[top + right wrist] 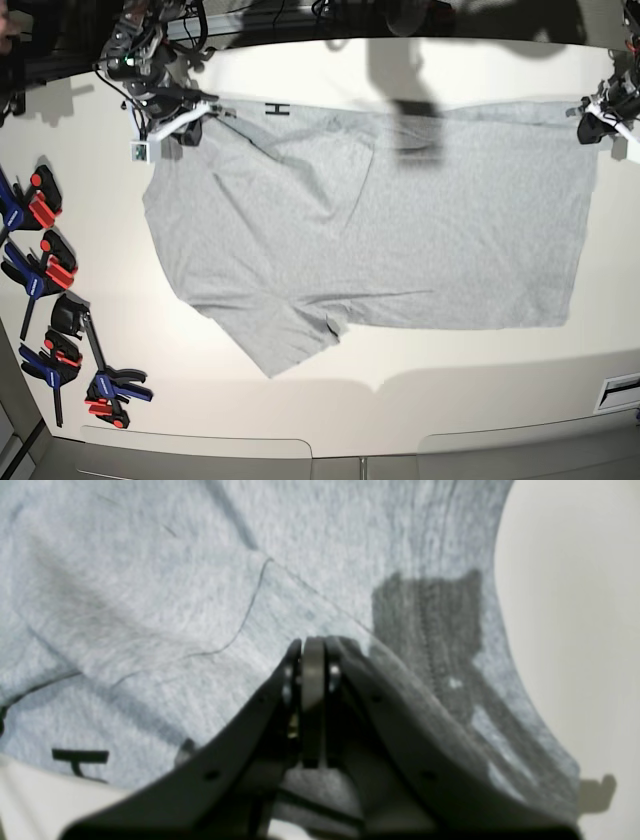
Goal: Fold the T-shirt properly
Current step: 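Pull the collar edge toward the robot with both grippers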
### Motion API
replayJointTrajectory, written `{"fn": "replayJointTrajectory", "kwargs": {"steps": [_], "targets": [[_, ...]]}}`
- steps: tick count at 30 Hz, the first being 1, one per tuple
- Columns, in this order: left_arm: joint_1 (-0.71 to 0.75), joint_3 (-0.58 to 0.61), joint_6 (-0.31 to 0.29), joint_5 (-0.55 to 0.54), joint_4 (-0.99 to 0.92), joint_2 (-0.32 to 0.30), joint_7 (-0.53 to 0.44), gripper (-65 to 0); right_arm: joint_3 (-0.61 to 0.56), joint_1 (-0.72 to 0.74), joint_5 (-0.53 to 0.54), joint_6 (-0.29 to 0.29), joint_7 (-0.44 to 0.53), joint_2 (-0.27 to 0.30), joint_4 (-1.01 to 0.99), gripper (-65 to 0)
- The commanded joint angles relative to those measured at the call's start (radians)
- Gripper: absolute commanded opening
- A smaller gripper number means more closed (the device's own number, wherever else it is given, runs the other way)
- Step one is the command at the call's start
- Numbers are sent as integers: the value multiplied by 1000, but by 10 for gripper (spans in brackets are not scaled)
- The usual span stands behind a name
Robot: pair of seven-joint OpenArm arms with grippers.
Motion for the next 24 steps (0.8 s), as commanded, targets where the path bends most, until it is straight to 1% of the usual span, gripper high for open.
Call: {"fn": "replayJointTrajectory", "kwargs": {"steps": [1, 3, 8, 11, 13, 16, 18, 20, 24], "targets": [[52, 10, 35, 105, -20, -3, 148, -650, 1, -29, -36, -8, -61, 5, 18, -650], [87, 9, 33, 84, -20, -2, 152, -650, 1, -61, -36, -8, -74, 5, 47, -650], [156, -2, 32, 76, -19, 9, 154, -650, 1, -125, -37, -8, -78, 5, 94, -650], [189, -50, 26, 71, -6, 28, 155, -650, 5, -141, -40, -8, -85, 5, 115, -650], [219, -87, 5, 59, 16, 37, 156, -650, 17, -145, -39, -8, -95, 5, 124, -650], [254, -129, 2, 16, 53, 36, 155, -650, 43, -146, -38, -8, -95, 5, 126, -650], [256, -147, 2, 14, 69, 36, 155, -650, 55, -146, -29, -8, -92, 5, 126, -650], [250, -155, 2, 15, 90, 36, 154, -650, 54, -146, -7, -8, -84, 5, 126, -650], [248, -179, 2, 16, 184, 36, 154, -650, 54, -143, 76, -8, -69, 5, 156, -650]]}}
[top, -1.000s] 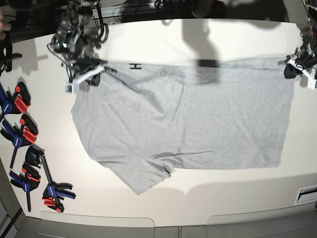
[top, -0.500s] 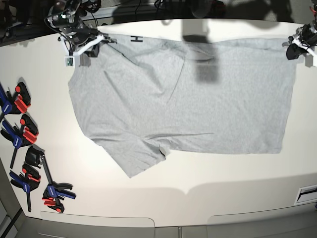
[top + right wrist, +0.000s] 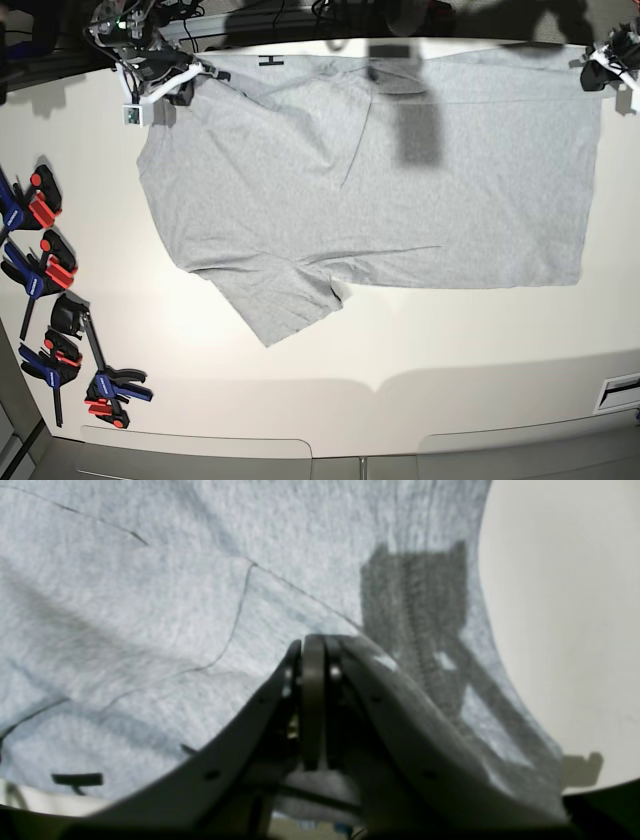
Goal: Fold the T-shirt properly
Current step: 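Pull the collar edge toward the robot with both grippers, then reach the right gripper to the hem corner below the sleeve and grasp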
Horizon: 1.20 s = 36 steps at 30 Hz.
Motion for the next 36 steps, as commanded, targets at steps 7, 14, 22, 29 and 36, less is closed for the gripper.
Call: {"fn": "replayJointTrajectory", "kwargs": {"steps": [7, 14, 22, 29, 36], "targets": [[18, -169, 10, 32, 261, -14, 31, -650, 5, 58, -9, 0, 107, 9, 264, -650], [18, -327, 11, 31, 379, -19, -19, -533, 3, 311, -32, 0, 129, 9, 264, -576], [18, -330, 11, 32, 378, -19, -20, -533, 3, 713, -100, 2, 170, 107, -252, -403], [18, -330, 11, 32, 378, -19, -13, -533, -80, 1186, -26, 156, 138, 314, -1079, -329], [18, -330, 11, 32, 378, -18, -13, -533, -366, 1470, -34, 201, 202, 361, -1619, -329]]}}
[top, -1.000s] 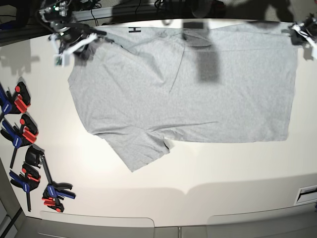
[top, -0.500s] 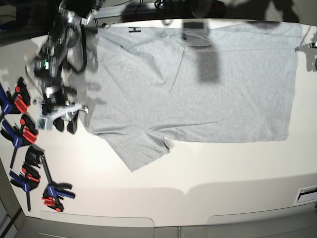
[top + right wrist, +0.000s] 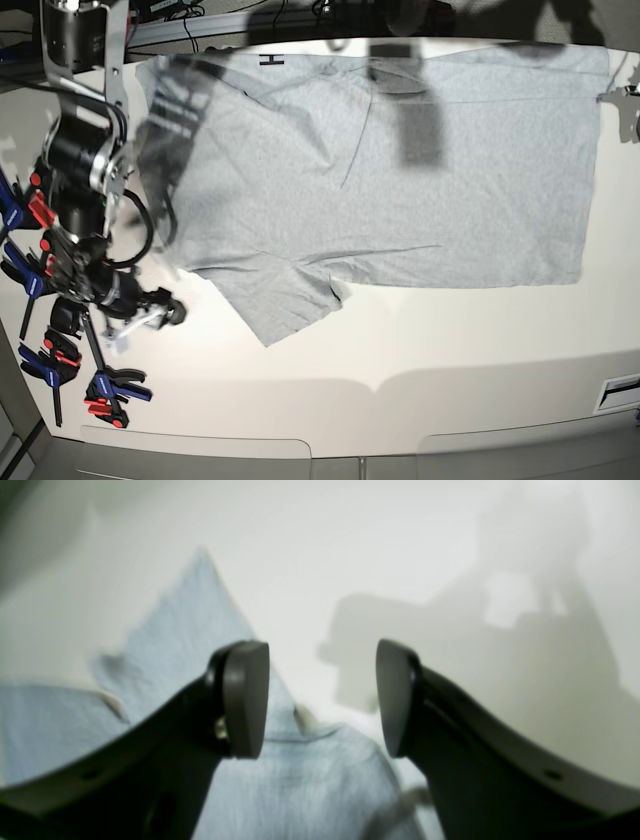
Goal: Fold the T-shirt properly
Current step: 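Reach the right gripper to the hem corner below the sleeve and grasp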
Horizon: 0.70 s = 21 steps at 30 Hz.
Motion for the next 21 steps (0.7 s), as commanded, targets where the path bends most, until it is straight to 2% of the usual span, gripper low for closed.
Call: {"fn": "replayJointTrajectory", "kwargs": {"steps": [1, 5, 8, 17, 21], "targets": [[3, -11, 0, -10, 14, -20, -24, -533, -35, 33, 2, -22, 15, -2, -1, -329], [3, -11, 0, -10, 14, -20, -24, -533, -161, 7, -111, -138, 40, -63, -3, -329], [3, -11, 0, -10, 14, -20, -24, -533, -205, -12, -150, -173, 55, -102, -3, -329], [3, -11, 0, -10, 14, -20, -25, -533, -213, -17, -150, -171, 65, -158, -3, -329], [3, -11, 0, -10, 14, -20, -25, -533, -213, -23, -123, -97, 54, -165, -3, -329]]}}
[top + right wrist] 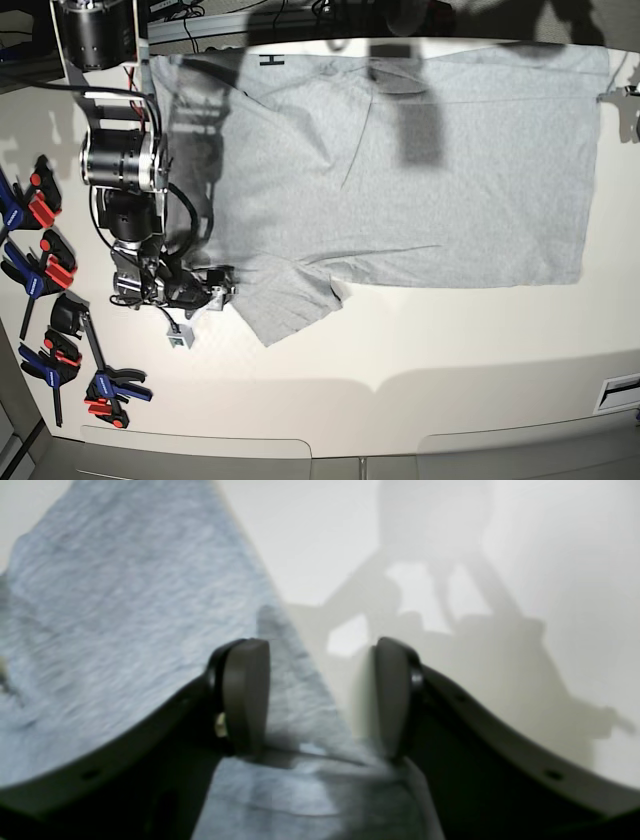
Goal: Fold the T-shirt properly
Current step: 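Reach the right gripper to the hem corner below the sleeve and grasp, then reach the left gripper to the other hem corner and grasp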
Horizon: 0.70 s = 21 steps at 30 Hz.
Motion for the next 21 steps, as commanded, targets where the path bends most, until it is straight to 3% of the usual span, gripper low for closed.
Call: {"fn": "replayJointTrajectory", "kwargs": {"steps": [1, 4, 6, 10, 16, 21], "targets": [[3, -11, 0, -10, 14, -22, -25, -533, -2, 7, 6, 23, -42, -6, -1, -330], [3, -11, 1, -10, 14, -22, -25, -533, -2, 1, 15, 25, -42, -6, -1, -341], [3, -11, 1, -10, 14, -22, -25, -533, -2, -4, 14, 23, -40, -5, -1, -385], [2, -11, 1, -10, 13, -22, -51, -533, -2, -10, 14, 15, -37, -2, 0, -650], [-82, -11, 32, -10, -26, -22, -80, -533, -2, -9, 15, 16, -20, -3, 0, -650], [-274, 26, 32, -10, -238, -31, -87, -533, -2, -10, 14, 16, -14, -3, 0, -650]]}}
